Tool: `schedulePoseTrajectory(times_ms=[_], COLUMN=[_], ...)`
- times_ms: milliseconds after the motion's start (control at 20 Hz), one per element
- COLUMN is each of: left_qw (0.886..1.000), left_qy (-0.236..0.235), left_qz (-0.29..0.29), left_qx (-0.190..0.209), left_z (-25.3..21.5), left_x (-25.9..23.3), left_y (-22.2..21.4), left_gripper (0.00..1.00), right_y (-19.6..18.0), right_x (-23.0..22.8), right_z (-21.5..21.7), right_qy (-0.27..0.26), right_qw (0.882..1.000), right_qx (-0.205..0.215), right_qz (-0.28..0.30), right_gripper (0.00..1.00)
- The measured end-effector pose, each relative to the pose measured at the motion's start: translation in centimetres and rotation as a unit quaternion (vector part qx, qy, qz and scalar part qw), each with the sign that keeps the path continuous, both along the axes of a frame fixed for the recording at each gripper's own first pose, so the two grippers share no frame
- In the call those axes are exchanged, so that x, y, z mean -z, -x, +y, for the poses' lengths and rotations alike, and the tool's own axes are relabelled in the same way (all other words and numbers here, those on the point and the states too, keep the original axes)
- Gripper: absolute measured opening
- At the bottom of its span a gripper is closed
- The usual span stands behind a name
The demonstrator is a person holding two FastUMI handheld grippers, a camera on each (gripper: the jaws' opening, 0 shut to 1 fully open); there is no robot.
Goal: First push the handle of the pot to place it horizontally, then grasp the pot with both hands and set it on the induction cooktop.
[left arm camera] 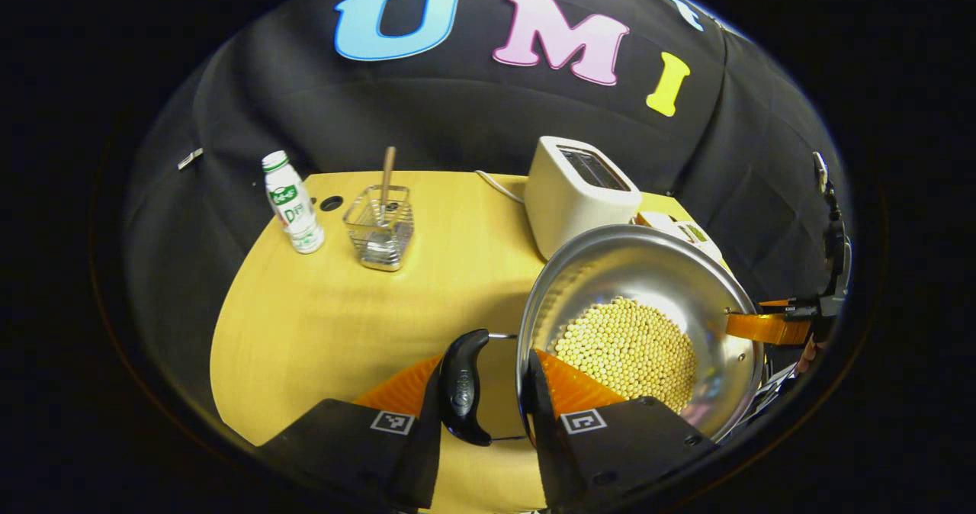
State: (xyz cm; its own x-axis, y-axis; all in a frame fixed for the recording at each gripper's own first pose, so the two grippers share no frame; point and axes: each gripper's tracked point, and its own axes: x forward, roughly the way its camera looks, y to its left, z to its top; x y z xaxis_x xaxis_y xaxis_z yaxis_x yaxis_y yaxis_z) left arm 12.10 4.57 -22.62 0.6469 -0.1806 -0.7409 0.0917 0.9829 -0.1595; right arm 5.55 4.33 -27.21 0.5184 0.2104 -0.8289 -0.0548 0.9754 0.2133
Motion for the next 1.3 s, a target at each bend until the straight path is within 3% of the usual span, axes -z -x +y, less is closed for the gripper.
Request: schedulePoseTrajectory(times_ms=[50, 250, 350, 550, 650, 750, 800, 1150, 1200, 1300], left_qw=[1.0, 1.0, 1.0, 0.999, 0.999, 0.999, 0.999, 0.999, 0.999, 0.999], left_qy=[0.002, 0.011, 0.018, 0.021, 0.022, 0.019, 0.017, 0.014, 0.013, 0.009], left_qz=[0.002, 0.006, 0.009, 0.006, 0.005, 0.003, 0.002, 0.003, 0.004, 0.003], left_qx=[0.004, 0.018, 0.024, 0.036, 0.036, 0.038, 0.039, 0.035, 0.034, 0.034], left_z=[-1.1, -5.1, -6.9, -9.7, -10.5, -11.0, -11.2, -12.0, -12.0, -12.2], left_x=[0.2, 1.2, 2.1, 2.9, 3.0, 3.2, 3.2, 4.2, 4.3, 4.4], left_y=[-0.3, -1.3, -1.7, -2.7, -3.0, -3.3, -3.5, -4.0, -4.0, -4.0], left_gripper=[0.55, 0.55, 0.55, 0.54, 0.55, 0.54, 0.55, 0.55, 0.54, 0.54], right_y=[0.0, -0.3, -0.5, -0.8, -1.1, -1.2, -1.2, -1.7, -1.6, -1.6], right_x=[0.3, 1.4, 2.0, 3.1, 3.5, 3.8, 4.1, 5.2, 5.6, 6.0], right_z=[-1.1, -4.8, -6.4, -8.9, -9.8, -10.4, -10.5, -11.1, -11.2, -11.3], right_qy=[0.002, 0.011, 0.016, 0.019, 0.019, 0.017, 0.016, 0.011, 0.01, 0.008], right_qw=[1.0, 1.0, 1.0, 0.999, 0.999, 0.999, 0.999, 0.999, 0.999, 0.999], right_qx=[0.004, 0.016, 0.02, 0.031, 0.034, 0.038, 0.04, 0.042, 0.042, 0.042], right_qz=[0.002, 0.01, 0.012, 0.015, 0.015, 0.014, 0.015, 0.018, 0.02, 0.02], right_gripper=[0.43, 0.43, 0.48, 0.43, 0.48, 0.43, 0.48, 0.48, 0.43, 0.48])
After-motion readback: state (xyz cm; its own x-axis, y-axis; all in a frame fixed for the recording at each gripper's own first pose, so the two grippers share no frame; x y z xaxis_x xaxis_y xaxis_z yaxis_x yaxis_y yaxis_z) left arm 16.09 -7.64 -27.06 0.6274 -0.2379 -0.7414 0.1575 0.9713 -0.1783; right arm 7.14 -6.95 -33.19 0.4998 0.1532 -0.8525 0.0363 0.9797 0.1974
